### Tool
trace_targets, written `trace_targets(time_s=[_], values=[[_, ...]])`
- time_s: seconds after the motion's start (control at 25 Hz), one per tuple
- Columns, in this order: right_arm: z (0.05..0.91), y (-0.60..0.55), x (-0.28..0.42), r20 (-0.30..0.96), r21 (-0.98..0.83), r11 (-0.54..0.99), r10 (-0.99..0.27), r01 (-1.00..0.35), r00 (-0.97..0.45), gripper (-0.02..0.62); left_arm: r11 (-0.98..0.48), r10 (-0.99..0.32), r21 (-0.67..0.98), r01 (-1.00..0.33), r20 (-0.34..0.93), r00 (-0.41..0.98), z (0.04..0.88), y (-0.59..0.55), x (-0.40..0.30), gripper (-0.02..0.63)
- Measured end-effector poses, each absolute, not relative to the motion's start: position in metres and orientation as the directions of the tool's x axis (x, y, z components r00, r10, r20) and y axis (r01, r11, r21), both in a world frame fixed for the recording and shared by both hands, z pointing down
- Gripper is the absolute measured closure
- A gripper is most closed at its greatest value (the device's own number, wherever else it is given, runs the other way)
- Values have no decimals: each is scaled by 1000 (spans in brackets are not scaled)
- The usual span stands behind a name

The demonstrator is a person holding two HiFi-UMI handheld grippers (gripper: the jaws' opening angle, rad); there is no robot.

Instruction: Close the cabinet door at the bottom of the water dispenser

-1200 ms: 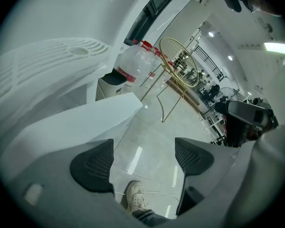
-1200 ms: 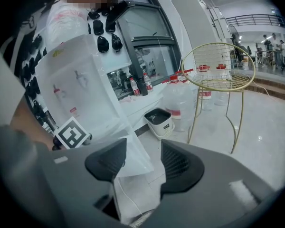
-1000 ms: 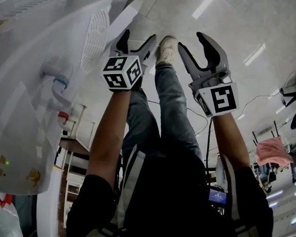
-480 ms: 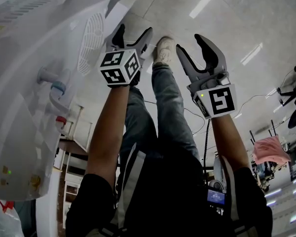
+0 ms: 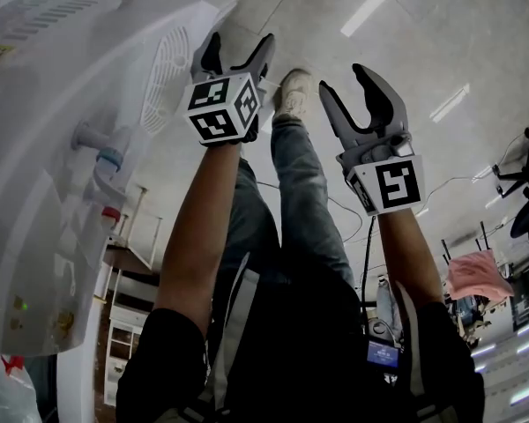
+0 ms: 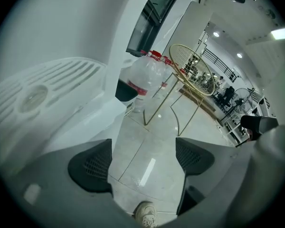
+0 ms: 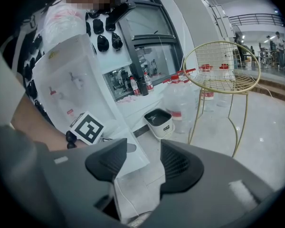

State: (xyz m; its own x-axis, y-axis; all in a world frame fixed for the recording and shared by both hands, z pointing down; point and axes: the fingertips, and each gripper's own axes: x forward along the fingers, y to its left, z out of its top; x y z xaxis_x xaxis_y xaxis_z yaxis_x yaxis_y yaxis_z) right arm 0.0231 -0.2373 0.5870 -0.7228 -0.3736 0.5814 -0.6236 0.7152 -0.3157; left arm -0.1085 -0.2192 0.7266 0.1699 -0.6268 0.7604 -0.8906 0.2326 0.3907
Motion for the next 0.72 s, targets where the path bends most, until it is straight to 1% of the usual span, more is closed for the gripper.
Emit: trace_targets(time_s=[0.4,0.72], values=[[587,-247,25,575,-313,721,-373,-618,-728,378,286,-632,364,-886,767,111,730,-233,-117,163],[587,-249,31,576,-316,717,-375,-621,-726,379,337,-622,328,-882,781,53,734,-238,-123,126]])
